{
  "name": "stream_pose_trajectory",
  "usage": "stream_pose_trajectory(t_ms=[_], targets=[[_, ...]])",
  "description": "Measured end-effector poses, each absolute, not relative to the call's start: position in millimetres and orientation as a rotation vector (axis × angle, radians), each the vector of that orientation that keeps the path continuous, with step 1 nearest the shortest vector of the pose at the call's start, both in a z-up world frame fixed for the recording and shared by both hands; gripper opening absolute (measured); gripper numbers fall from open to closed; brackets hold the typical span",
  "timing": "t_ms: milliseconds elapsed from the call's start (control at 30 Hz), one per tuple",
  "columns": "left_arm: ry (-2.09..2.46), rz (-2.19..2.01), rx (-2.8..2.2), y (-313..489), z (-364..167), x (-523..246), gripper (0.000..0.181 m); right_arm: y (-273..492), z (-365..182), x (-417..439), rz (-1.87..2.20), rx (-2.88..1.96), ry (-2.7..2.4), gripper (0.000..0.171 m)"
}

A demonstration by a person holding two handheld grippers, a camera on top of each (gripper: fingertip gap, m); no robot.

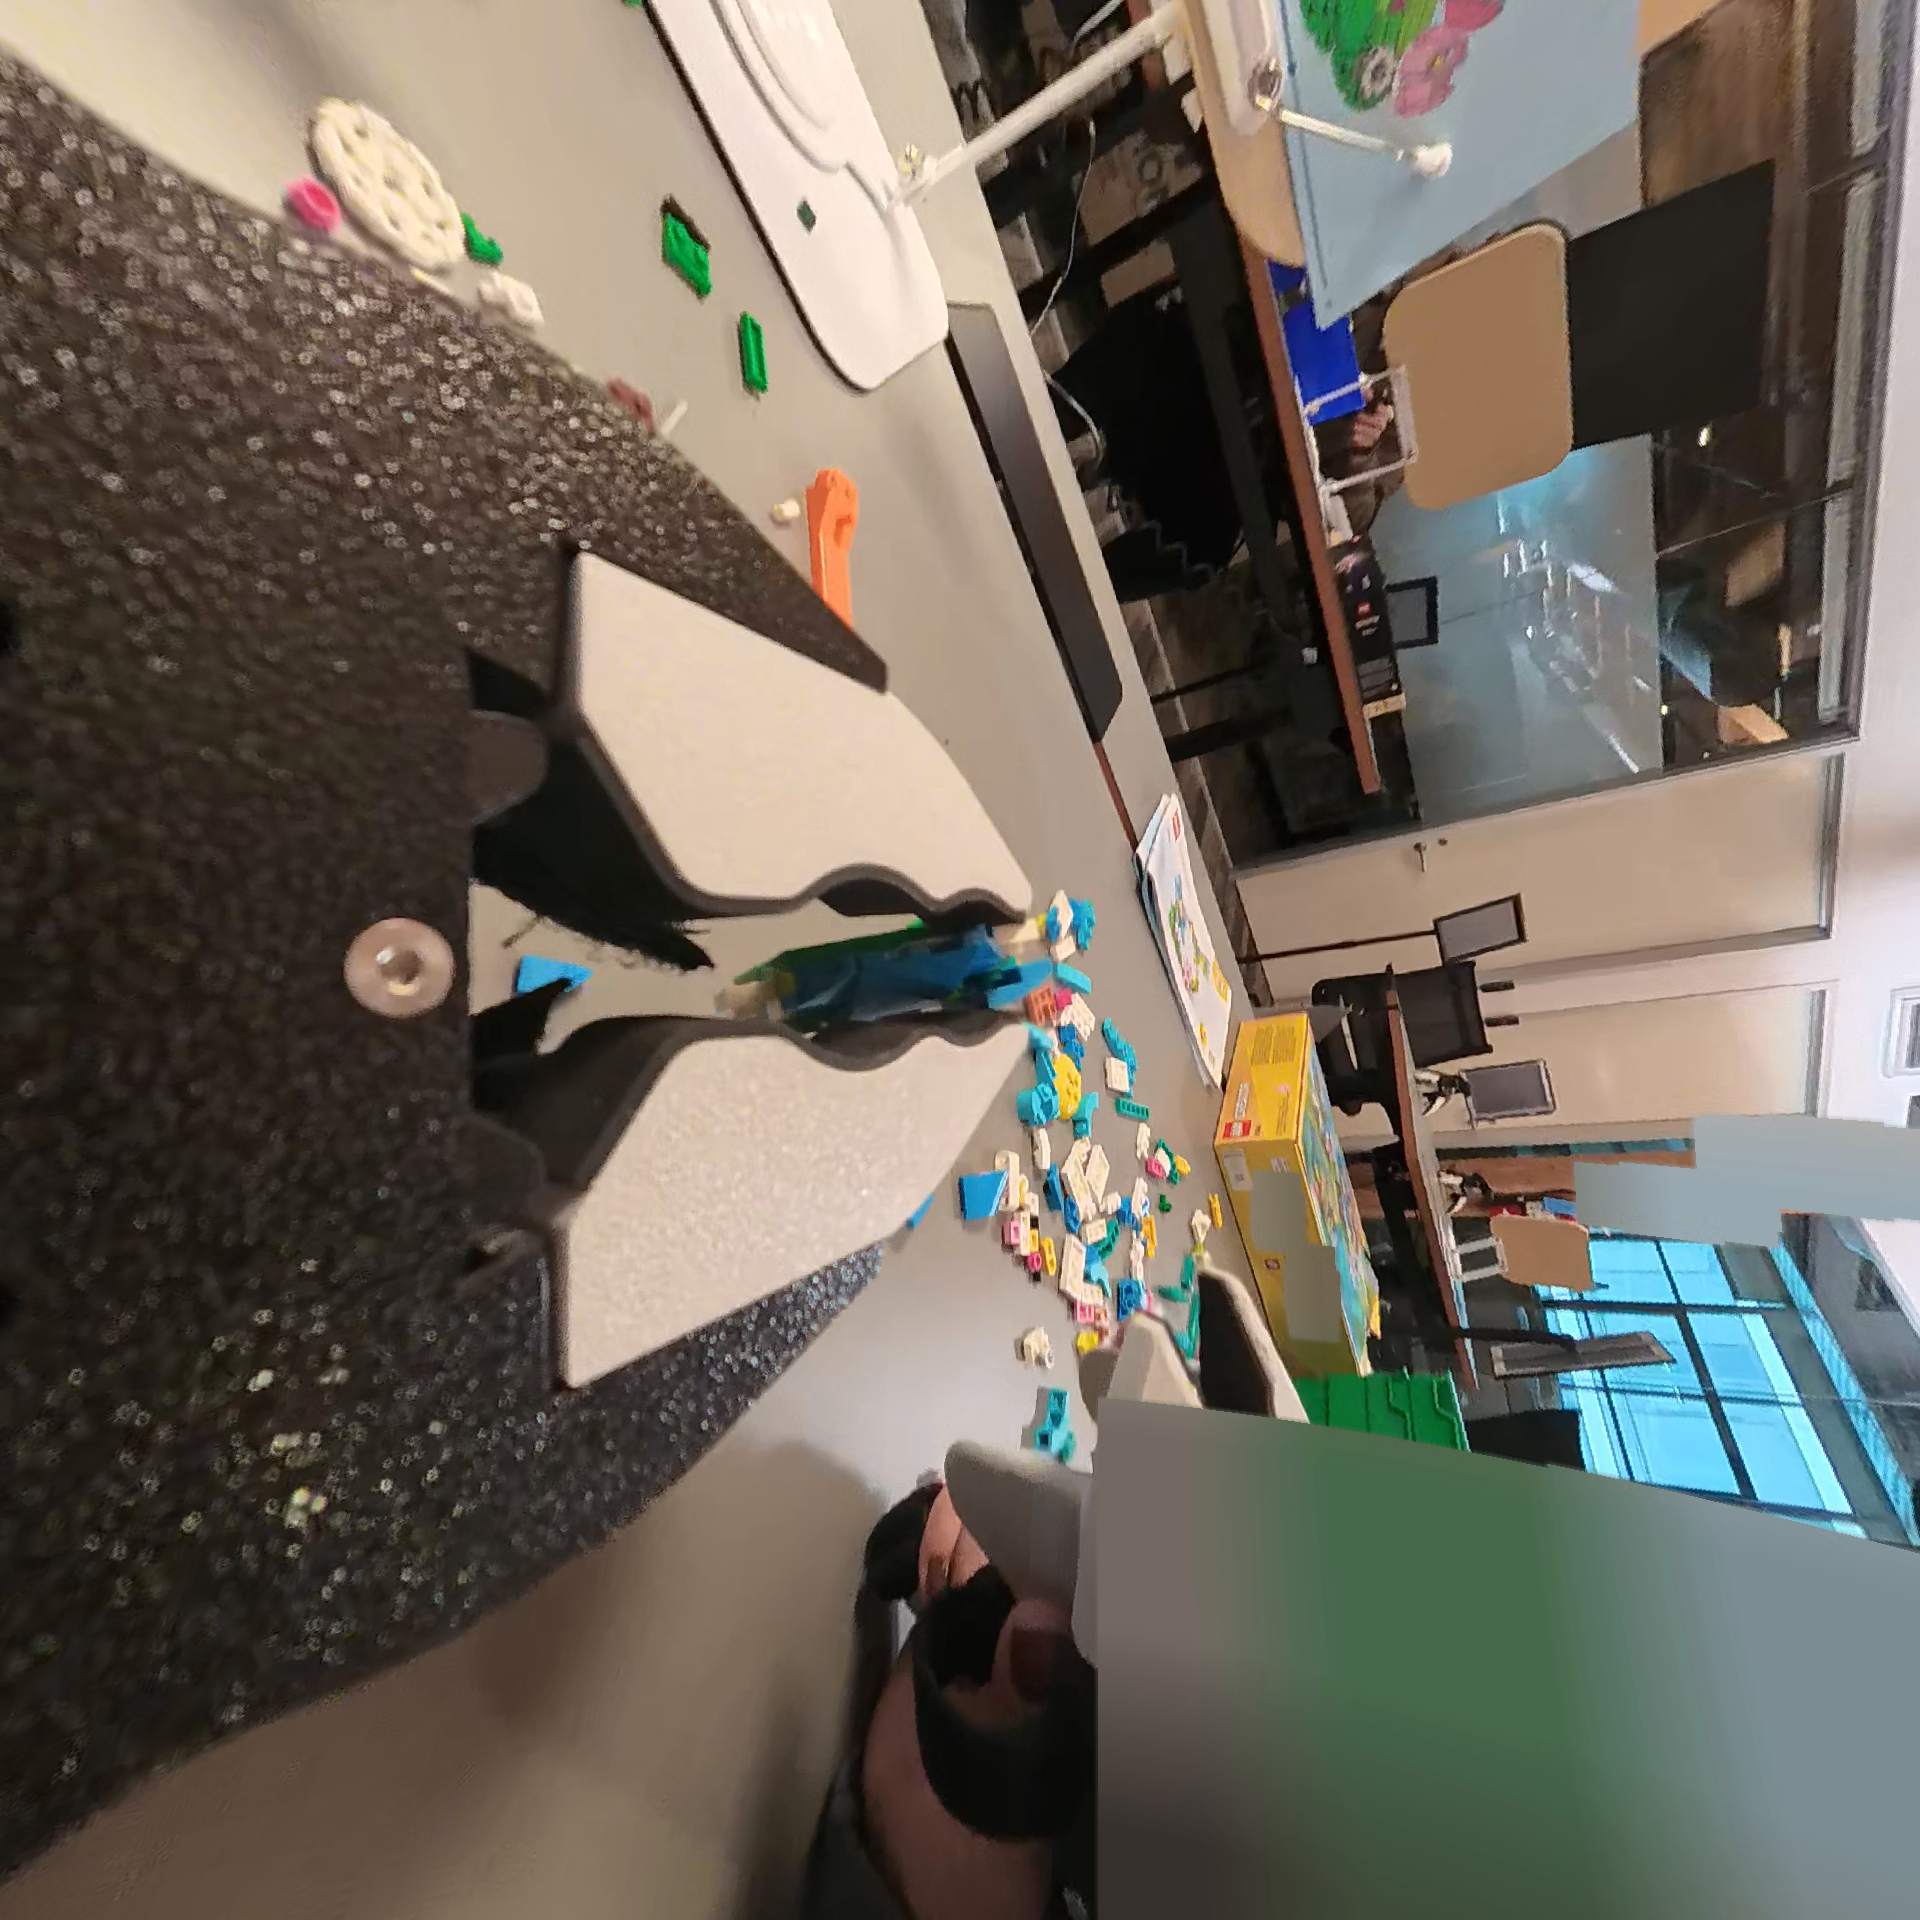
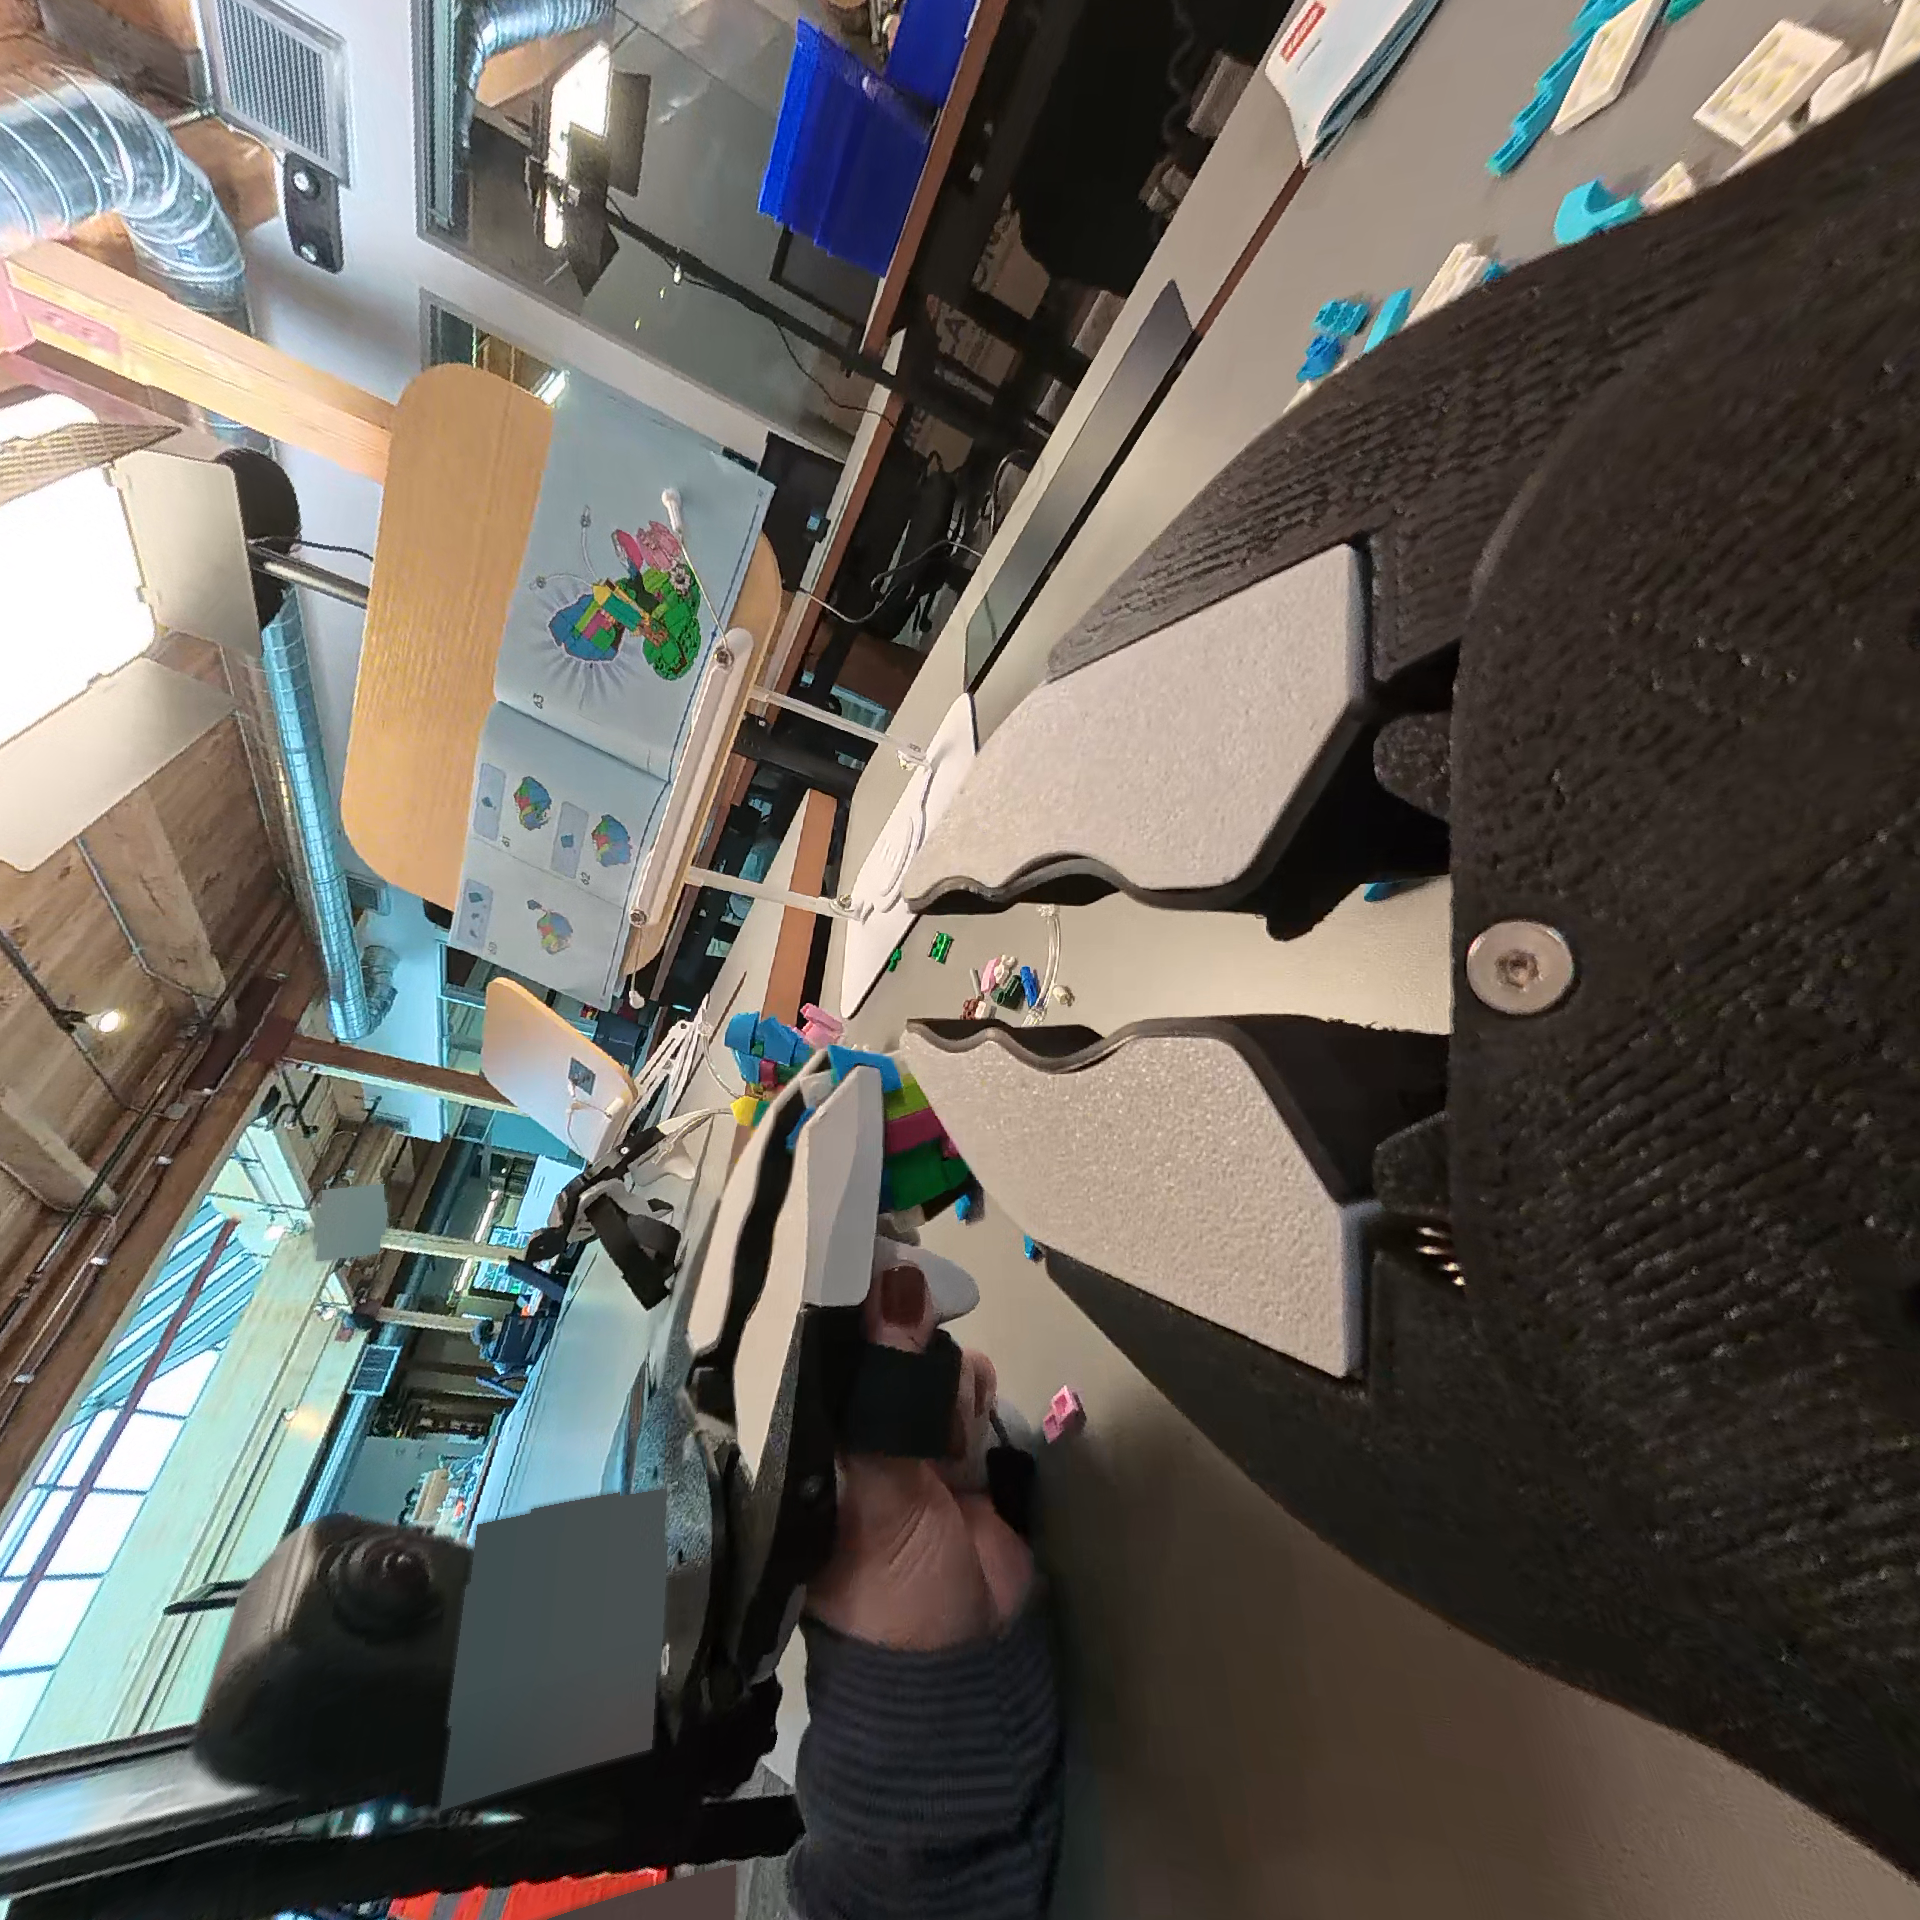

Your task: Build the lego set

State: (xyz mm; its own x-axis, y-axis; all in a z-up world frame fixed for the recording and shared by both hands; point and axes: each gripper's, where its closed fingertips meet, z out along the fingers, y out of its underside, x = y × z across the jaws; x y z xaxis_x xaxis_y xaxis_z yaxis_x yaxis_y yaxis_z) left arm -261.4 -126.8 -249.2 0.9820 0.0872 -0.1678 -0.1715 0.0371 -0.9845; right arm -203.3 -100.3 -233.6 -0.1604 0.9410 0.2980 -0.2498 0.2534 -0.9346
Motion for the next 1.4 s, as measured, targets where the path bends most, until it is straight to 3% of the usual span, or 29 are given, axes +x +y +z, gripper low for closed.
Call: stream_pose_trajectory(t_ms=[367, 633, 800, 1067, 1100, 1167, 1233, 1300, 1400], targets=[[0.076, -0.036, -1.633, -137.3, -256.6, -242.2, 0.014, -114.2, -234.0, -198.9, 1.177, -0.641, -1.34, 0.015], [0.206, -0.403, -1.468, -167.8, -219.3, -215.0, 0.014, -149.8, -232.8, -195.7, 1.525, -0.708, -1.722, 0.011], [0.247, -0.43, -1.46, -167.6, -206.6, -204.5, 0.014, -168.4, -235.2, -204.2, 1.555, -0.635, -2.041, 0.029], [0.255, -0.437, -1.562, -135.8, -212.8, -201.0, 0.015, -159.5, -238.4, -210.7, 1.785, -0.605, -2.155, 0.014], [0.212, -0.447, -1.56, -131.0, -211.2, -206.0, 0.019, -153.8, -237.2, -213.8, 1.802, -0.612, -2.13, 0.014], [0.152, -0.461, -1.583, -124.1, -215.2, -214.6, 0.046, -141.5, -232.2, -219.1, 1.852, -0.636, -2.062, 0.013], [0.12, -0.487, -1.611, -117.9, -223.1, -219.6, 0.055, -130.5, -228.4, -222.3, 1.893, -0.657, -2.007, 0.013], [0.115, -0.54, -1.6, -112.2, -225.4, -218.9, 0.05, -121.3, -228.3, -225.0, 1.901, -0.671, -1.976, 0.012], [0.109, -0.564, -1.515, -104.5, -217.6, -222.0, 0.027, -113.2, -230.8, -226.2, 1.911, -0.687, -1.961, 0.012]])
